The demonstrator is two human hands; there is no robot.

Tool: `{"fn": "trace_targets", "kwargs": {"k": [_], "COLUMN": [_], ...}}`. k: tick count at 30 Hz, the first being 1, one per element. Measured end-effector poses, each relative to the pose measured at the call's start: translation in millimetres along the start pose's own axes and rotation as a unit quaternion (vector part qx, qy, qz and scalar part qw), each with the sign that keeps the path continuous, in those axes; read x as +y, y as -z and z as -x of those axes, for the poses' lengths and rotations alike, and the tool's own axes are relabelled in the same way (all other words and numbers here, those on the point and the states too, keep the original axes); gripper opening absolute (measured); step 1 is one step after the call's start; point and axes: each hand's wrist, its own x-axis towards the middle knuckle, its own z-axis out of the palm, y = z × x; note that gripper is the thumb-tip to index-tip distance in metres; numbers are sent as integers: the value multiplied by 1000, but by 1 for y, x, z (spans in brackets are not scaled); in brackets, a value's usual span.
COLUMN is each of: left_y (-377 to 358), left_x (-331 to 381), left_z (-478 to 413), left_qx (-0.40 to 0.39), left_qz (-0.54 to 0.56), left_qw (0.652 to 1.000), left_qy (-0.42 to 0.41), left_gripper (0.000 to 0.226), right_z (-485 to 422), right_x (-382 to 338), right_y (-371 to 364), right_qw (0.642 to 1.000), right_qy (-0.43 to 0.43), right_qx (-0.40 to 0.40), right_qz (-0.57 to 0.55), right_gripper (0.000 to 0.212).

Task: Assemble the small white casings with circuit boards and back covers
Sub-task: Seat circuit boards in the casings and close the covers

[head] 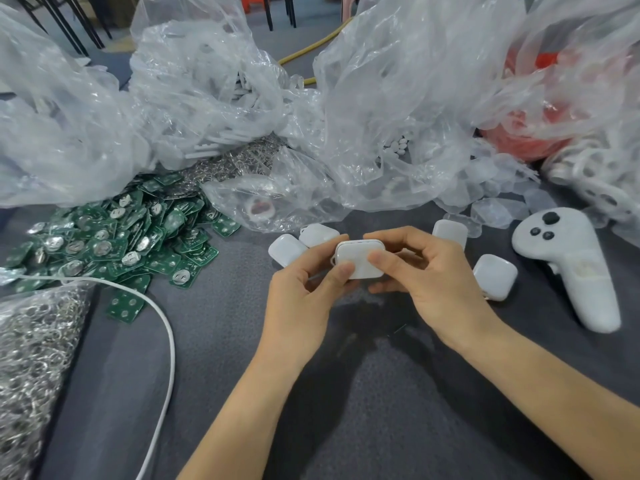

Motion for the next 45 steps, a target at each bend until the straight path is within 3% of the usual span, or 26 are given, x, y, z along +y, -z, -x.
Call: {"fn": "trace_targets", "kwargs": {"k": [4,13,18,21,26,37,45], "left_y": [2,-1,-1,0,3,3,0], "left_x": [3,7,9,11,12,9,10], "left_z": [0,3,3,3,2,2,3], "left_qx": [-18,-21,-36,-42,-59,-58,-19], "left_qz": [-51,-60,-31,-20,-22,-35,-8], "left_qw": [998,997,998,998,998,998,1000], "left_qy": [-21,-44,-36,-32,-19,-20,1], "left_gripper": [40,34,35,39,41,40,21], "right_z": [1,3,2,1,1,0,0], "right_x": [0,2,-2,-4,-3,-4,0], "right_y": [0,1,2,7,14,12,13], "right_qw": [1000,993,995,992,985,993,989], "right_qy": [17,88,66,62,77,58,61], "right_qx": [1,-15,-55,-84,-95,-89,-104], "right_qz": [6,80,45,69,119,59,87], "right_gripper": [21,21,34,45,46,22,26]}}
